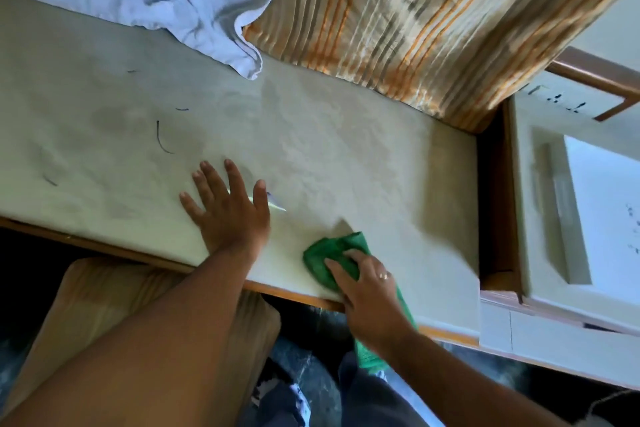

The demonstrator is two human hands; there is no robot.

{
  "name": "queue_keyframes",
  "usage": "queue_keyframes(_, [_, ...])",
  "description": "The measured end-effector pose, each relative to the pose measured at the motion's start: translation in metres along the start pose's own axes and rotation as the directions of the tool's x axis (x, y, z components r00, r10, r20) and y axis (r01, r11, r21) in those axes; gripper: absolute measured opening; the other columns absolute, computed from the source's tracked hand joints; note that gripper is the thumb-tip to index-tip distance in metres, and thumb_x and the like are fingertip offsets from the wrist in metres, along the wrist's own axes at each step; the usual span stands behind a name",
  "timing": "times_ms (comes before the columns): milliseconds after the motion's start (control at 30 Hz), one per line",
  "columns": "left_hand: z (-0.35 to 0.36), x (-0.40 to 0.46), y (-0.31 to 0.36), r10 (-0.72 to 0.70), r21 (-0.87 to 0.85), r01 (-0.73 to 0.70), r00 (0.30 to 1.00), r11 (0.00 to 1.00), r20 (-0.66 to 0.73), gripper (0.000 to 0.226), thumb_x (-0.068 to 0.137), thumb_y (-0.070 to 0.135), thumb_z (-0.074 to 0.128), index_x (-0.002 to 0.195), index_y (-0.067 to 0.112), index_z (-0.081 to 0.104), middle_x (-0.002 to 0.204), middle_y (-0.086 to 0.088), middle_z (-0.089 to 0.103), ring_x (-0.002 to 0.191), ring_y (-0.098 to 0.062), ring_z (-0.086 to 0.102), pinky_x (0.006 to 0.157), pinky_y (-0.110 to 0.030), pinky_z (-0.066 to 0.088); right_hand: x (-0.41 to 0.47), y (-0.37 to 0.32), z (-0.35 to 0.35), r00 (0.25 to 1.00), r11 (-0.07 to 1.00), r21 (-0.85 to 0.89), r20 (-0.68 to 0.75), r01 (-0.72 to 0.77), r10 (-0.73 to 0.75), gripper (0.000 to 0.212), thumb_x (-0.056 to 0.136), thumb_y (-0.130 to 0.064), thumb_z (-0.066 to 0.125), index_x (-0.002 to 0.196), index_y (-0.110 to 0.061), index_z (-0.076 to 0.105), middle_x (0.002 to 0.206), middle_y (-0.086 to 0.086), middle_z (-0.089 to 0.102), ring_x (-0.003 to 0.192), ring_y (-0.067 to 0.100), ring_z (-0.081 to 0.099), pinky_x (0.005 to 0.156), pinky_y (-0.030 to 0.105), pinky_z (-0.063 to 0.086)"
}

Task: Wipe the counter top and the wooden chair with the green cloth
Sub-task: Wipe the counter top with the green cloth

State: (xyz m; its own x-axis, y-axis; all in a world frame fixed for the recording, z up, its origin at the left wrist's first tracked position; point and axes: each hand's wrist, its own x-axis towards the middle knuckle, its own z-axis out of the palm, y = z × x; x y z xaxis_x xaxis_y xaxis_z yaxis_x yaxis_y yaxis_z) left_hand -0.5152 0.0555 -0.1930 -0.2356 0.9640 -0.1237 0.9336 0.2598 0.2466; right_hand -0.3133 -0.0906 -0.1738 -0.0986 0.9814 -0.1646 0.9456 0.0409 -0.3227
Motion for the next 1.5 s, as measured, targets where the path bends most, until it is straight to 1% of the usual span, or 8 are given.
queue_keyframes(300, [-0.005,0.003,-0.015,0.116,-0.05,-0.116,0.993,0.992,0.002,0.076,0.097,0.062,0.014,0.16,0.02,0.004,0.167,-0.019,0.003,0.154,-0.034,-0.001,0.119,-0.058,-0.01,0.028,0.022,-0.019,0.901,0.918,-0.014,-0.197,-0.397,0.387,0.053,0.086,-0.015,0.05,0.138,-0.026,0.052,0.141,0.018,0.047,0.123,0.04,0.046,0.096,0.047,0.041])
queue_keyframes(533, [-0.039,0.065,-0.068,0.263,0.048,-0.259,0.959,0.965,-0.105,0.076,0.095,0.055,0.025,0.158,0.013,0.021,0.164,-0.022,0.017,0.151,-0.043,0.013,0.117,-0.062,-0.003,0.025,-0.031,0.008,0.979,0.968,-0.144,0.053,0.204,-0.198,0.059,0.079,-0.033,0.043,0.138,-0.033,0.045,0.137,0.008,0.048,0.117,0.032,0.049,0.092,0.048,0.047])
queue_keyframes(700, [-0.047,0.101,-0.14,0.086,0.209,-0.068,0.993,0.976,-0.082,0.083,0.095,0.068,0.008,0.16,0.016,0.007,0.166,-0.021,0.006,0.153,-0.04,0.002,0.119,-0.061,-0.007,0.035,0.064,-0.031,0.884,0.896,-0.04,-0.186,-0.442,0.428,0.058,0.083,-0.02,0.044,0.141,-0.027,0.048,0.145,0.017,0.042,0.124,0.04,0.042,0.096,0.049,0.039])
queue_keyframes(800, [-0.044,0.106,-0.141,0.082,0.172,-0.068,0.994,0.983,-0.072,0.083,0.095,0.068,0.009,0.159,0.015,0.005,0.166,-0.021,0.006,0.153,-0.038,0.001,0.118,-0.06,-0.009,0.049,0.056,-0.029,0.849,0.861,-0.055,-0.214,-0.505,0.484,0.06,0.09,-0.02,0.047,0.149,-0.026,0.035,0.156,0.015,0.028,0.138,0.036,0.026,0.11,0.053,0.027])
queue_keyframes(1000, [-0.043,0.109,-0.14,0.055,0.148,-0.05,0.998,0.988,-0.026,0.083,0.092,0.066,0.007,0.16,0.018,0.003,0.168,-0.017,0.004,0.154,-0.032,0.001,0.12,-0.059,-0.007,0.125,-0.058,0.001,0.999,0.983,-0.178,-0.047,-0.035,0.027,0.06,0.099,-0.031,0.04,0.155,-0.021,0.018,0.163,0.016,0.009,0.148,0.038,0.01,0.118,0.046,0.01])
queue_keyframes(1133, [-0.046,0.107,-0.14,0.044,0.134,-0.041,0.999,0.99,-0.014,0.081,0.094,0.063,0.009,0.16,0.018,0.005,0.168,-0.016,0.004,0.154,-0.031,0.003,0.12,-0.059,-0.004,0.103,-0.089,0.016,0.893,0.892,-0.101,0.149,0.441,-0.425,0.058,0.098,-0.037,0.042,0.152,-0.026,0.024,0.16,0.004,0.015,0.147,0.025,0.014,0.117,0.045,0.006])
queue_keyframes(1400, [-0.043,0.11,-0.141,0.056,0.083,-0.052,0.997,0.995,-0.048,0.078,0.095,0.061,0.015,0.16,0.017,0.011,0.167,-0.017,0.008,0.154,-0.032,0.006,0.121,-0.058,-0.004,0.215,-0.034,-0.029,0.999,0.993,-0.11,-0.022,0.046,-0.049,0.055,0.098,-0.021,0.046,0.151,-0.016,0.033,0.16,0.01,0.026,0.146,0.034,0.024,0.118,0.043,0.021])
queue_keyframes(1500, [-0.044,0.111,-0.14,0.049,0.098,-0.045,0.998,0.994,-0.043,0.077,0.096,0.06,0.017,0.159,0.017,0.013,0.167,-0.017,0.008,0.154,-0.033,0.007,0.121,-0.058,-0.002,0.171,-0.062,-0.01,0.946,0.939,-0.146,-0.043,0.313,-0.322,0.054,0.088,-0.01,0.059,0.141,-0.007,0.048,0.148,0.019,0.044,0.134,0.043,0.043,0.11,0.057,0.035])
